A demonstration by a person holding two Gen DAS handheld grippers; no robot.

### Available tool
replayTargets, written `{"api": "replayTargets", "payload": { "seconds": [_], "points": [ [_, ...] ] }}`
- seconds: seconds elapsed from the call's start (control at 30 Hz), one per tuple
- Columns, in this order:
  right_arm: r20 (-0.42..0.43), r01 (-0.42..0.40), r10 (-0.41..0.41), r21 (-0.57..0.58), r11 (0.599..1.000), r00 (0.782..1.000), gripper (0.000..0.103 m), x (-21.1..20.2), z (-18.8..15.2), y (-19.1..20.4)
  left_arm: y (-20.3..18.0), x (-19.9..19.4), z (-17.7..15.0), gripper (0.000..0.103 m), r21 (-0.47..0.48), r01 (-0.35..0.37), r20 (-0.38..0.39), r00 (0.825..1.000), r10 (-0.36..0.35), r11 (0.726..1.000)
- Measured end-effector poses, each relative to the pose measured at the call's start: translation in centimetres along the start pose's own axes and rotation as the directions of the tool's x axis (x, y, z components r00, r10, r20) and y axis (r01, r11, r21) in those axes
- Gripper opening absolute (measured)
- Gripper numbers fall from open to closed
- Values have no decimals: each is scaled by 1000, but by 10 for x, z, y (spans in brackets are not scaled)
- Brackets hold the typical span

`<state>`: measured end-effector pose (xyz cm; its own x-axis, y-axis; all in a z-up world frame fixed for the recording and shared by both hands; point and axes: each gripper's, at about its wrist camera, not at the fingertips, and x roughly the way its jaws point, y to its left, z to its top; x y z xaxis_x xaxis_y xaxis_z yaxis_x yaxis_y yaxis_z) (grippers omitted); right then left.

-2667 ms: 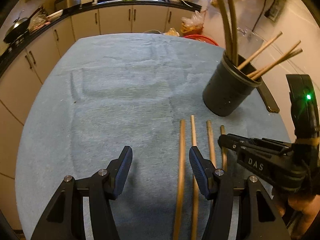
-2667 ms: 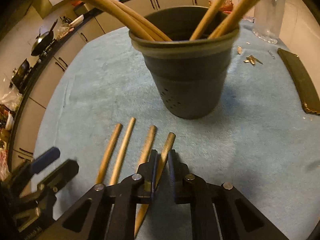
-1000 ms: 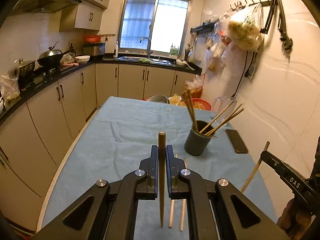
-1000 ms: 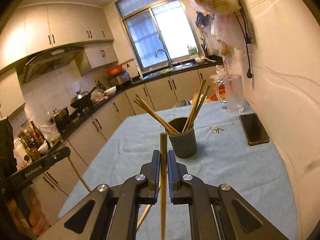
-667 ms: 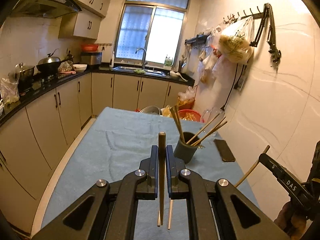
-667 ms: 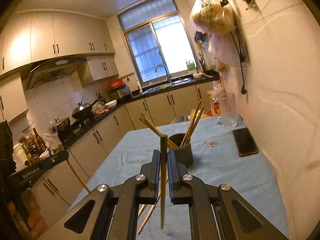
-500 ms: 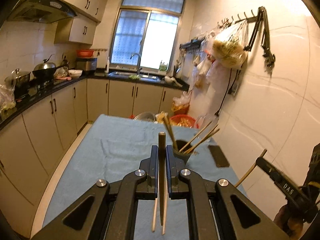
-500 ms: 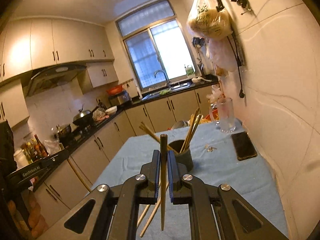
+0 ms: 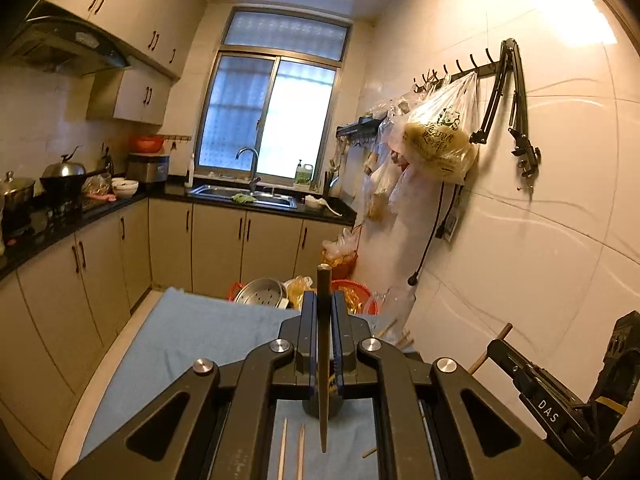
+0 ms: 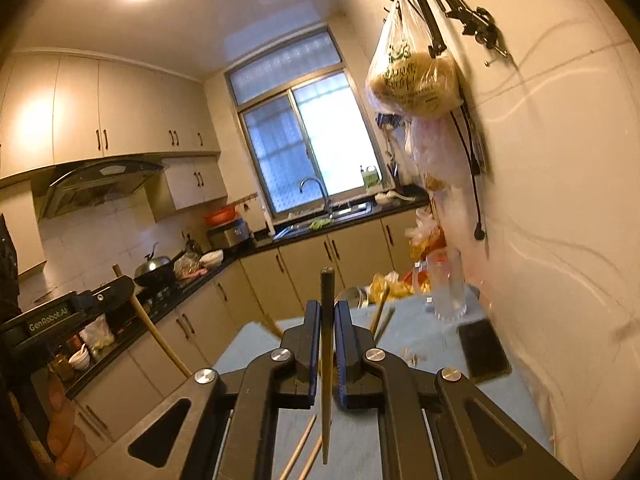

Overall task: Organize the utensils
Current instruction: 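Lift both held chopsticks upright and drop them into the grey holder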

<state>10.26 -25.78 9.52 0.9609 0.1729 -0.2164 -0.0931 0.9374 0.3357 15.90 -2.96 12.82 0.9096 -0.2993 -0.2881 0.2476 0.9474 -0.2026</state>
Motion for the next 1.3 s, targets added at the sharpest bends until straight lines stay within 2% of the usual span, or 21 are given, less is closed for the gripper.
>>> {"api": "replayTargets", "payload": {
  "seconds": [0.2, 0.37, 0.57, 0.83, 1.3],
  "points": [
    [72, 21, -20, -11, 1000, 997, 8, 31, 25, 1, -8, 36, 17, 7, 14, -1, 57, 998, 1, 1000],
    [101, 40, -36, -39, 998, 994, 8, 60, 35, 4, -12, 71, 20, 7, 17, 2, 39, 999, -3, 1000],
    [86, 60, -57, -42, 997, 995, 8, 96, 29, 0, -10, 104, 9, 7, 9, 1, 34, 999, -2, 1000],
    [55, 79, -78, -21, 997, 995, 8, 124, 13, -12, -1, 143, -16, 7, -29, 9, -37, 999, -10, 1000],
    [-51, 84, -85, -29, 996, 995, 8, 148, -25, -20, 8, 160, -42, 7, -33, -14, -130, 992, 10, 999]
  ]
}}
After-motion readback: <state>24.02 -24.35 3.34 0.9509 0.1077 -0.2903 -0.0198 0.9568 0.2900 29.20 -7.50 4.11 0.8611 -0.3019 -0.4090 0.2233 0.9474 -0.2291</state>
